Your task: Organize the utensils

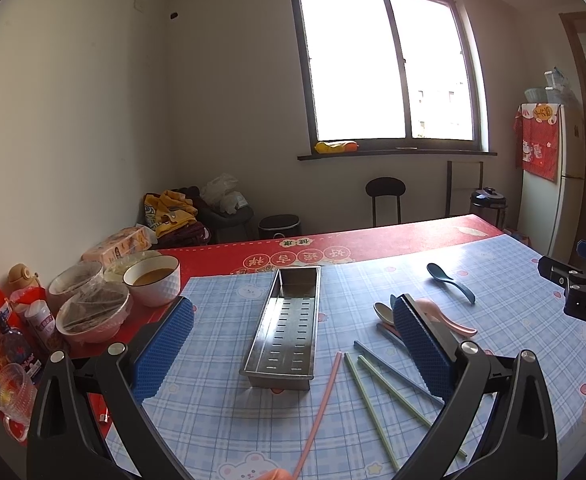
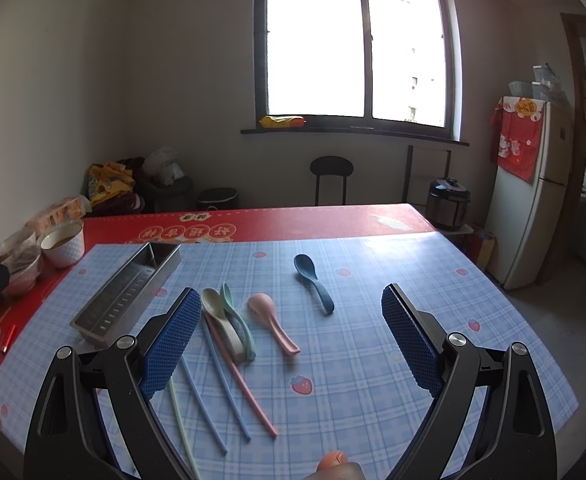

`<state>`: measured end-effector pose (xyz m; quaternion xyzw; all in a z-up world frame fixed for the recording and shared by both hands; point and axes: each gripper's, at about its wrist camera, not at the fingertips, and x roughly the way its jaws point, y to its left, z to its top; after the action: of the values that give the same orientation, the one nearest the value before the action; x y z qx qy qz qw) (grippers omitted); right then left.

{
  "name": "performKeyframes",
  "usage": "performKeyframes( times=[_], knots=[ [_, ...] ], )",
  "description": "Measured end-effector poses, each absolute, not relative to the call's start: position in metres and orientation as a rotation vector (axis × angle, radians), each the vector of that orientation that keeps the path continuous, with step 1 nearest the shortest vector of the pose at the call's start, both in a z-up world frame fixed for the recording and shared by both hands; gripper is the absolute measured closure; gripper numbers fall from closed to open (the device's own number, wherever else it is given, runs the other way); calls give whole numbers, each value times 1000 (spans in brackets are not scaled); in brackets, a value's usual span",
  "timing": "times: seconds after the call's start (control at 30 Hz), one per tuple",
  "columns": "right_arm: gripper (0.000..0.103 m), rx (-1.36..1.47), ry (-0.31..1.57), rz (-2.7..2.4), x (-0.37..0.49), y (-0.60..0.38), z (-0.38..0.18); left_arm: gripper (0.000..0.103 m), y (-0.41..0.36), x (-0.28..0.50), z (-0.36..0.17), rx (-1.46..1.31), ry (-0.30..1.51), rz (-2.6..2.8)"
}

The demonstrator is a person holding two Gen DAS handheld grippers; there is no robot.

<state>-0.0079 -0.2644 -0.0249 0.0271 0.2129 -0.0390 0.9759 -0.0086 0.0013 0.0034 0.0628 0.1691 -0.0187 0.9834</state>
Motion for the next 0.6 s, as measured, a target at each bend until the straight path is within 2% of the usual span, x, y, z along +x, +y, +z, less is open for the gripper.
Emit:
performKeyframes(
  times=[0.37, 0.6],
  knots=[
    [14, 75, 449, -61, 1, -269, -36, 5, 6, -2, -4, 133, 328, -52],
    [14, 104, 503, -11, 19, -279, -66, 5, 44, 24, -31, 87, 399, -84]
  ],
)
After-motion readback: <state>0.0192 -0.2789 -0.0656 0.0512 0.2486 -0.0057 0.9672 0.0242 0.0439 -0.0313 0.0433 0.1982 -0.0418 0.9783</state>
